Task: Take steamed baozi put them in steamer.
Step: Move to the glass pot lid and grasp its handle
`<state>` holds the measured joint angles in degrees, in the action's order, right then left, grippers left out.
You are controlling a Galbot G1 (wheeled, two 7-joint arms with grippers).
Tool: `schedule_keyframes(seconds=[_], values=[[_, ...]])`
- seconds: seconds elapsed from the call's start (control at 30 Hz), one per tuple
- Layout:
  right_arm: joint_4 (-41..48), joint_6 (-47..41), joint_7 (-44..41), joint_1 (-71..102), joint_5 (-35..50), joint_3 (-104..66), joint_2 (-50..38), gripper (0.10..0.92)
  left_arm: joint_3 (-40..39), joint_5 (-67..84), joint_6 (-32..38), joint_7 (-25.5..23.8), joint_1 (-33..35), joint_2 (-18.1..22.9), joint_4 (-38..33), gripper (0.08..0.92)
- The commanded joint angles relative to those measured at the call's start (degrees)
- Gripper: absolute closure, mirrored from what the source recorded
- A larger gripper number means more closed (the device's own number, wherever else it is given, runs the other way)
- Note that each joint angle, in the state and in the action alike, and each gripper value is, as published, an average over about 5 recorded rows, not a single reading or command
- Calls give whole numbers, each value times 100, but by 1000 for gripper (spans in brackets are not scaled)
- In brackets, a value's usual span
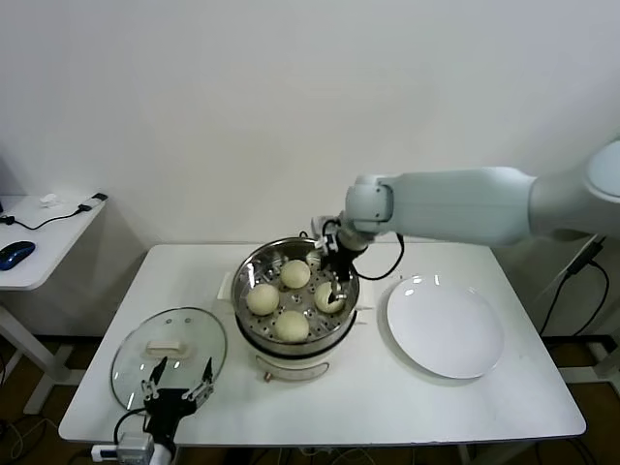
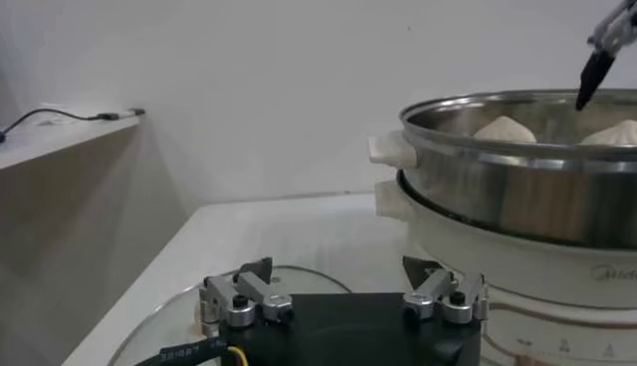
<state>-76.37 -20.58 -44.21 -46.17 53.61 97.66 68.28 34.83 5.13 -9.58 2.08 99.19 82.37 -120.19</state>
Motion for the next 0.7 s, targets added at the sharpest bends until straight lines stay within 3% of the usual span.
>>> schedule_keyframes(seconds=[0.03,0.17,0.47,0.7], values=[[84,272,790,289,56,-1833,-1447,202,3,33,-7,1,8,-10,-44,177],[216,271,2252,1368,-503,-3364,-2151,203,15,108,12,35,8,-20,-65,177],[-358,464,3844,4533,-1204,-6746,-3611,203,87,172,56,28,-52,-77,-127,177],[-1285,1342,4229,9054,-2029,-10817,-3238,202,259,318,132,16,-264,-169,-32,177]])
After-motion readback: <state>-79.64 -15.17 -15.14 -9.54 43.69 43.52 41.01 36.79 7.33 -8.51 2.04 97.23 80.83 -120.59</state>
